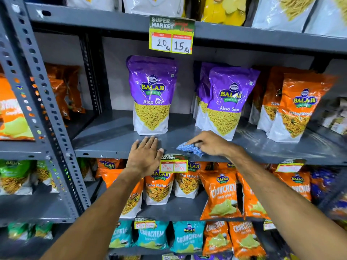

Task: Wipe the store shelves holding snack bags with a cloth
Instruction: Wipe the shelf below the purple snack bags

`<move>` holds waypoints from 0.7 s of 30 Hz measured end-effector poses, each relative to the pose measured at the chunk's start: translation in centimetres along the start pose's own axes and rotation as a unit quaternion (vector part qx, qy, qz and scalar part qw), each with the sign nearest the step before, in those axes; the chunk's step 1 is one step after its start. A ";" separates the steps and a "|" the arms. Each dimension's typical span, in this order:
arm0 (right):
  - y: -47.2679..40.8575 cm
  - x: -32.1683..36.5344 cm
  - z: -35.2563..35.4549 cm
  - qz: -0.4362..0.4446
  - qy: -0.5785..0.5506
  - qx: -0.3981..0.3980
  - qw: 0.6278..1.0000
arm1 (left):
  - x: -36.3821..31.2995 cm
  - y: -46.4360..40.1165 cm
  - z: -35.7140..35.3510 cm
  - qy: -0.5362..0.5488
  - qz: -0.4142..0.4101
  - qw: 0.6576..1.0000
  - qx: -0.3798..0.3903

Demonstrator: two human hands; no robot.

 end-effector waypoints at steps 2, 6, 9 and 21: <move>0.1 -0.4 1.0 0.001 -0.025 -0.045 0.999 | 0.0 0.0 0.0 -0.003 0.003 1.000 0.002; -1.8 1.7 0.4 0.021 -0.046 -0.047 0.998 | 0.0 0.0 0.0 0.004 0.006 1.000 0.008; -2.8 3.0 -1.5 0.005 -0.021 0.007 1.000 | 0.0 -0.1 0.0 0.001 0.010 1.000 0.013; -0.6 0.9 -3.2 -0.036 -0.007 -0.164 0.986 | -0.1 -0.1 -0.1 0.005 0.013 1.000 0.010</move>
Point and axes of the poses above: each hand's wrist, its own y-axis away from the middle knuckle, its own z-axis out of the back of the hand, x = y × z, the point moved 2 cm from there along -y, towards the middle knuckle, and after that the axes turned 13 degrees about z, right-handed, at the moved point
